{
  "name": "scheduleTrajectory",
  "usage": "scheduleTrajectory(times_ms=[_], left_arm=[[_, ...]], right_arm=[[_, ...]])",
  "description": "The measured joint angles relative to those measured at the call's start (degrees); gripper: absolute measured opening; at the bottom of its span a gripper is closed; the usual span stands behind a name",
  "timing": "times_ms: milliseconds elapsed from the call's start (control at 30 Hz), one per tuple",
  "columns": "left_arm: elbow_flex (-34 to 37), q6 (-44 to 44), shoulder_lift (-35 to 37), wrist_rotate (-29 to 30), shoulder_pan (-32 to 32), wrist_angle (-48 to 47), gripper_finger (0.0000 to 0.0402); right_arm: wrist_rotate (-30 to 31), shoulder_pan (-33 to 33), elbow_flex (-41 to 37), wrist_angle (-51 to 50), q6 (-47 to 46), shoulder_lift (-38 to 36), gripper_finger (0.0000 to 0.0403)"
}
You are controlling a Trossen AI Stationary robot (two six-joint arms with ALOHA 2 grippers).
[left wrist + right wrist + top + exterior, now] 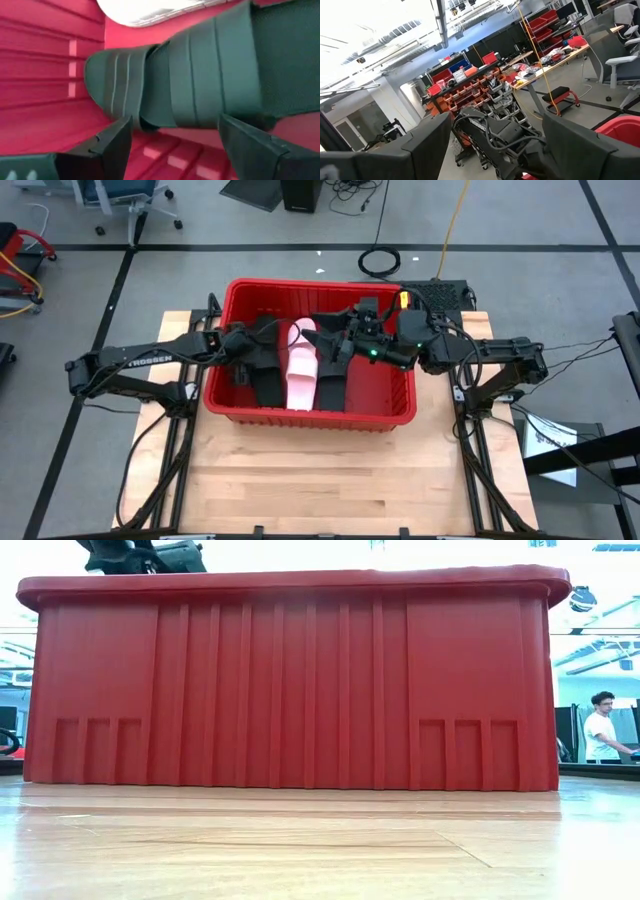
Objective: Pick and place slides into bin
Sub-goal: Return to Home Position
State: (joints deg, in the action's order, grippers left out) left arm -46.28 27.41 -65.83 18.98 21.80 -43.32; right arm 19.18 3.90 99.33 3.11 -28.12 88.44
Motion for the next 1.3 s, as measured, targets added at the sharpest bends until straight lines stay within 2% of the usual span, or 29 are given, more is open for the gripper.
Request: scheduleTrajectory(times_ms=[167,433,567,700,867,1033,1167,1300], left_arm=[[-2.4,-6.3,4.1,-0.6,-1.8,-0.4,0.0282],[-14.7,-16.9,10.6,-0.9,-6.8,-0.5,0.0282],[-21.2,-24.7,12.0,-1.4,-9.6,-0.7,0.0282],[-27.4,-30.6,12.0,-4.0,-13.3,-0.6,0.0282],[-33.2,-34.0,11.9,-3.5,-19.1,0.5,0.0282],[-36.9,-35.9,12.3,-3.5,-22.7,0.7,0.0282],[-37.7,-41.3,12.7,-3.3,-24.4,1.3,0.0282],[-37.7,-42.4,13.2,-3.7,-26.3,1.1,0.0282]], right_arm=[[0.0,0.1,0.0,0.0,0.3,0.0,0.0302],[-1.9,0.8,0.0,1.8,2.3,0.0,0.0302],[-6.0,1.2,0.0,3.4,2.7,0.0,0.0302],[-7.2,2.3,0.0,5.6,5.4,0.0,0.0302],[-7.4,3.5,0.0,9.3,8.2,0.0,0.0302],[-7.4,4.1,0.0,10.5,8.0,0.0,0.0302],[-7.4,4.4,0.0,9.9,8.0,-1.0,0.0302],[-7.4,4.5,0.0,8.5,12.1,-3.4,0.0302]])
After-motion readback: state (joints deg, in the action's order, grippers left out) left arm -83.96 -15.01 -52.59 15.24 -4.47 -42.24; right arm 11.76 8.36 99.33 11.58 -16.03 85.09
